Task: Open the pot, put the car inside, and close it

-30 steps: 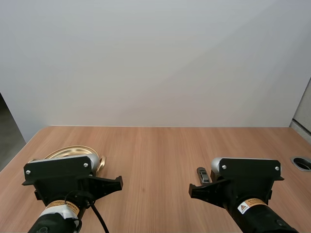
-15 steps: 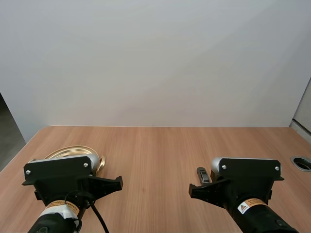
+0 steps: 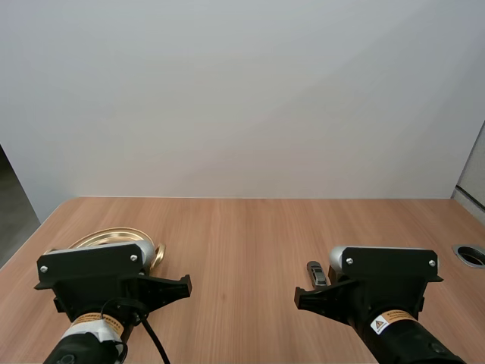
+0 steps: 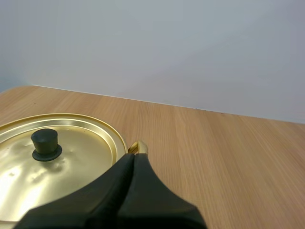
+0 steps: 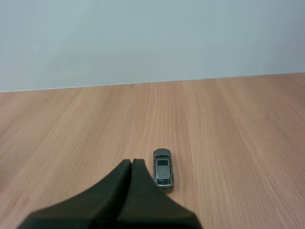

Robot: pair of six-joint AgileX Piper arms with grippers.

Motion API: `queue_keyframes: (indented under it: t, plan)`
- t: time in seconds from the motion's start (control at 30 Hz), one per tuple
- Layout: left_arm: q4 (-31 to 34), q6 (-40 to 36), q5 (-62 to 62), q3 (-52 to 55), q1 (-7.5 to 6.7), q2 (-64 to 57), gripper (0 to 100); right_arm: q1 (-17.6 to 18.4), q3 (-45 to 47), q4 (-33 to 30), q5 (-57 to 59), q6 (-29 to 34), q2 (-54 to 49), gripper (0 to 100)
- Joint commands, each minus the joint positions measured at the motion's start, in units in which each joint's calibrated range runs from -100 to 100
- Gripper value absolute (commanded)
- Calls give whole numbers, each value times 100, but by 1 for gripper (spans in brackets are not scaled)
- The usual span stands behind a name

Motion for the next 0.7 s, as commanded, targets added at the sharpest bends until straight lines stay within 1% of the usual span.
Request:
queue_keyframes:
  t: [0.0,0.17,0.33,0.37,0.4,0.47,0.57,0.63,0.67]
  plan:
    - [4,-2,3,0,-2,0,0,-2,0,1,-4,4,0,0]
    - [4,-2,-149,0,-2,0,0,-2,0,44,-4,4,0,0]
    - [18,-2,-554,0,-2,0,0,-2,0,835,-4,4,0,0]
    - [164,10,-666,0,-2,0,0,-2,0,1075,-4,4,0,0]
    - [295,38,-731,0,-2,0,0,-2,0,1156,-4,4,0,0]
    - [1002,174,-1209,-68,-2,0,0,-2,0,1336,-4,4,0,0]
    - [2184,384,-1638,-659,-2,0,0,-2,0,1337,-4,4,0,0]
    - [2805,389,-1280,-1198,-2,0,0,-2,0,1337,-64,4,0,0]
    - [2964,371,-944,-1507,-2,0,0,-2,0,1337,-145,4,0,0]
